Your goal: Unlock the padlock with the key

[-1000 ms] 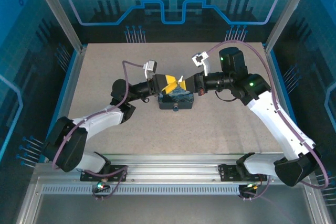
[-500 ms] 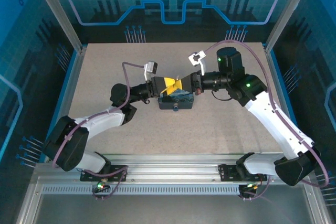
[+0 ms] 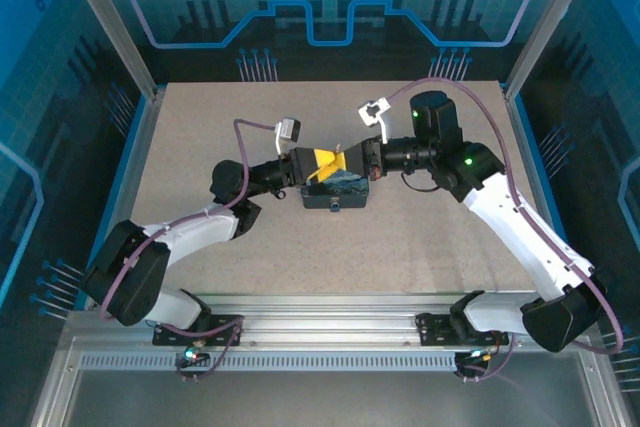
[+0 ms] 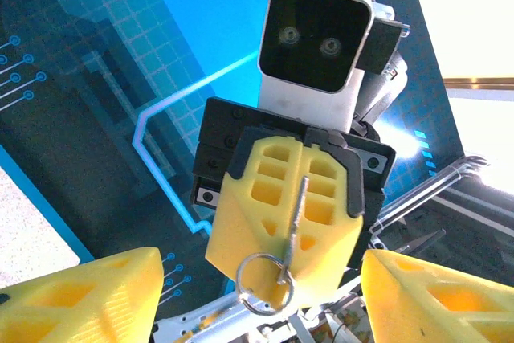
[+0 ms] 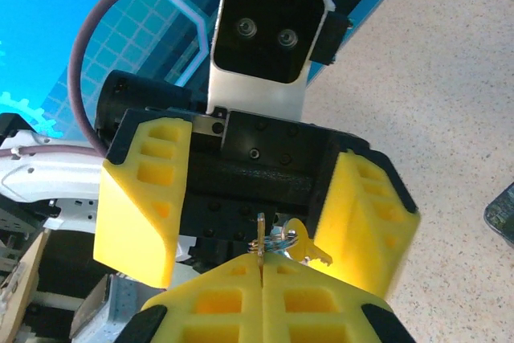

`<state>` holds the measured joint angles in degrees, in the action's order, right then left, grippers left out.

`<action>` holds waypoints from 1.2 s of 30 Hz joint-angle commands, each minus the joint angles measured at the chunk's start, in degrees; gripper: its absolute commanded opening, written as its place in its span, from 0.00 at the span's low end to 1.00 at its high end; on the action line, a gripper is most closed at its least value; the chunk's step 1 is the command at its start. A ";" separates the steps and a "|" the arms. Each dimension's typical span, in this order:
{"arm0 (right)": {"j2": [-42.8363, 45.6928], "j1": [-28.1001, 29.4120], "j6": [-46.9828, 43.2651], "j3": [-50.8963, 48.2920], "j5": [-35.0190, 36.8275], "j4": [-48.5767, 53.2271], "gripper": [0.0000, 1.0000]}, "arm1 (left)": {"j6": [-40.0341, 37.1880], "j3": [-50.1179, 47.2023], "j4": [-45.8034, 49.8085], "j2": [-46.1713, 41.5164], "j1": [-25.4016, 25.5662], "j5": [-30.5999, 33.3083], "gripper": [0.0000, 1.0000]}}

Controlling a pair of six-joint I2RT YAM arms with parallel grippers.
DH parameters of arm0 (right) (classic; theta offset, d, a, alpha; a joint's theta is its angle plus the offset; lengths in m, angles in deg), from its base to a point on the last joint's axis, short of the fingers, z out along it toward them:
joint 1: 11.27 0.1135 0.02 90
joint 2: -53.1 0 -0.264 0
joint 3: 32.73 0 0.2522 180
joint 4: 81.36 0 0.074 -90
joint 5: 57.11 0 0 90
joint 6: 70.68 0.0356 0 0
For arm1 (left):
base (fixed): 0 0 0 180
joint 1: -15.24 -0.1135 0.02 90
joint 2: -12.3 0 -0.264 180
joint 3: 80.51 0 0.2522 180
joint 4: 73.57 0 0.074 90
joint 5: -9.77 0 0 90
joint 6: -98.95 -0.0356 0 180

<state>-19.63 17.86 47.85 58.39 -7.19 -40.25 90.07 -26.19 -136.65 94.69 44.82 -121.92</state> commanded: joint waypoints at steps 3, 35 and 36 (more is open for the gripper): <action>1.96 -1.70 0.65 -1.16 -0.40 -1.16 0.00 | 0.52 -0.94 -3.23 -1.06 -0.27 0.91 0.62; 5.01 -4.84 2.65 -4.84 -0.44 -4.06 0.00 | 1.22 -1.94 -3.27 0.73 -0.49 0.08 0.00; 5.22 -4.96 2.67 -5.14 -0.36 -4.19 0.00 | 1.29 -2.01 -3.27 0.67 -0.69 0.09 0.00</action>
<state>-16.09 13.88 49.97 54.15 -7.03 -43.03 91.44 -27.46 -136.91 94.87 44.65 -121.90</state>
